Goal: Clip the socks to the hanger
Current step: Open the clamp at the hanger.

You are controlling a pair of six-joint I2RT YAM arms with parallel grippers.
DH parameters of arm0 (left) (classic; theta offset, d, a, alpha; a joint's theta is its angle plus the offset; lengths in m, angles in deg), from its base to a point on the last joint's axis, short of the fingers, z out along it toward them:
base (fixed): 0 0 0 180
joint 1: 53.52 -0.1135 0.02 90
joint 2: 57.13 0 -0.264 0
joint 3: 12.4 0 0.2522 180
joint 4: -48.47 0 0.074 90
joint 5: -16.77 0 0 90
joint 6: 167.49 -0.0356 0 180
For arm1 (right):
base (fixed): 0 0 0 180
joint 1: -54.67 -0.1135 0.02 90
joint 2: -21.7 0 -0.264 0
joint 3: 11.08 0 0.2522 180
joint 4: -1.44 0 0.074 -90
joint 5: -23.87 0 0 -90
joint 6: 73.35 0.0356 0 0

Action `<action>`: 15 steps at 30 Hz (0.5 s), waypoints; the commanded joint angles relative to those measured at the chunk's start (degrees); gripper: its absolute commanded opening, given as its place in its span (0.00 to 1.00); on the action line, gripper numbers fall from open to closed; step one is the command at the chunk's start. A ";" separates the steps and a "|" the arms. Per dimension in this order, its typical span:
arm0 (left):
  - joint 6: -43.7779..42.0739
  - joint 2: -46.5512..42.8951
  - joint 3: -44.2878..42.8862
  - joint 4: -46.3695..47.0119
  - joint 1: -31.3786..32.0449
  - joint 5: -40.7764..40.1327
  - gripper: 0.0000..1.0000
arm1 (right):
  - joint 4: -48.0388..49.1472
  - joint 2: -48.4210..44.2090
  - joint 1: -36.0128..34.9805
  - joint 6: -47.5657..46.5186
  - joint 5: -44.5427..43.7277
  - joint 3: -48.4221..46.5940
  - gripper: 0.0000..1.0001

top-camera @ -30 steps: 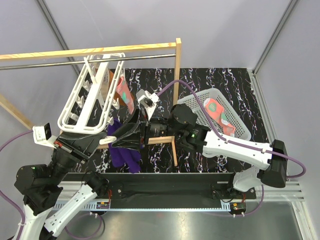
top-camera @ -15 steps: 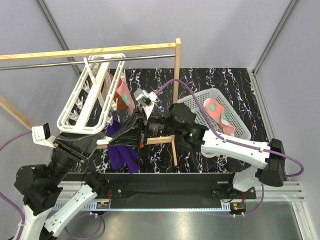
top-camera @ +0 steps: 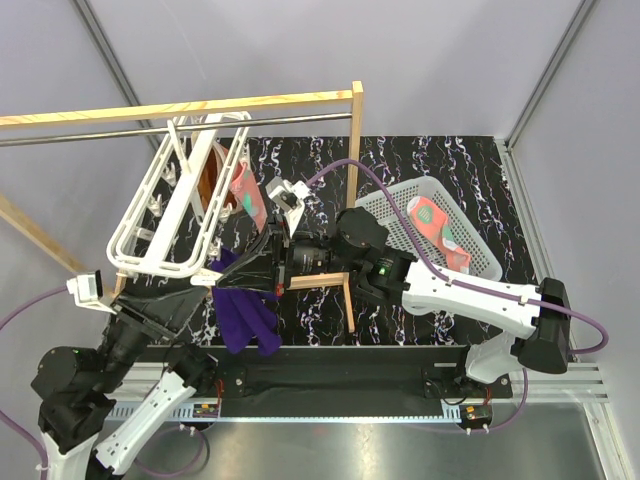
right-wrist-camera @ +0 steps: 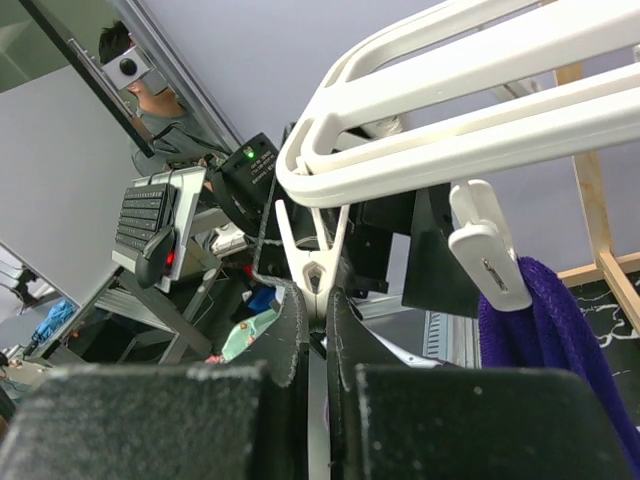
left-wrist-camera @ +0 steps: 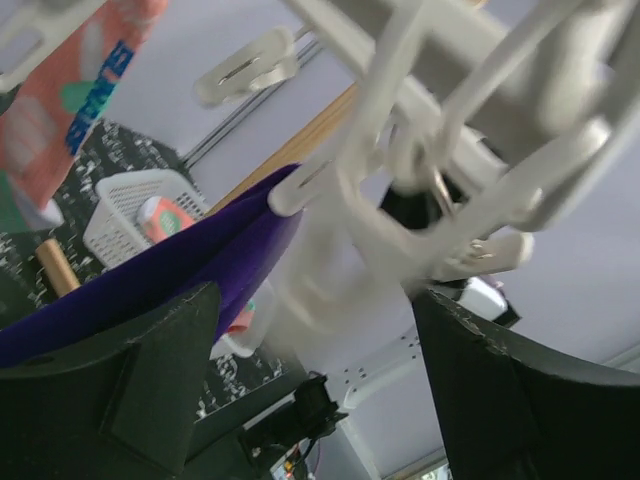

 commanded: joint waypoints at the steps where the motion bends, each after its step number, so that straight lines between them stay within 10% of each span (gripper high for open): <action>1: -1.32 -4.16 0.34 -3.18 0.03 -1.71 0.81 | 0.80 -1.39 0.22 1.53 -1.54 -1.56 0.00; 15: -8.36 1.64 -2.30 19.14 -1.02 8.93 0.90 | 2.90 -0.86 0.30 11.28 -2.94 -0.69 0.00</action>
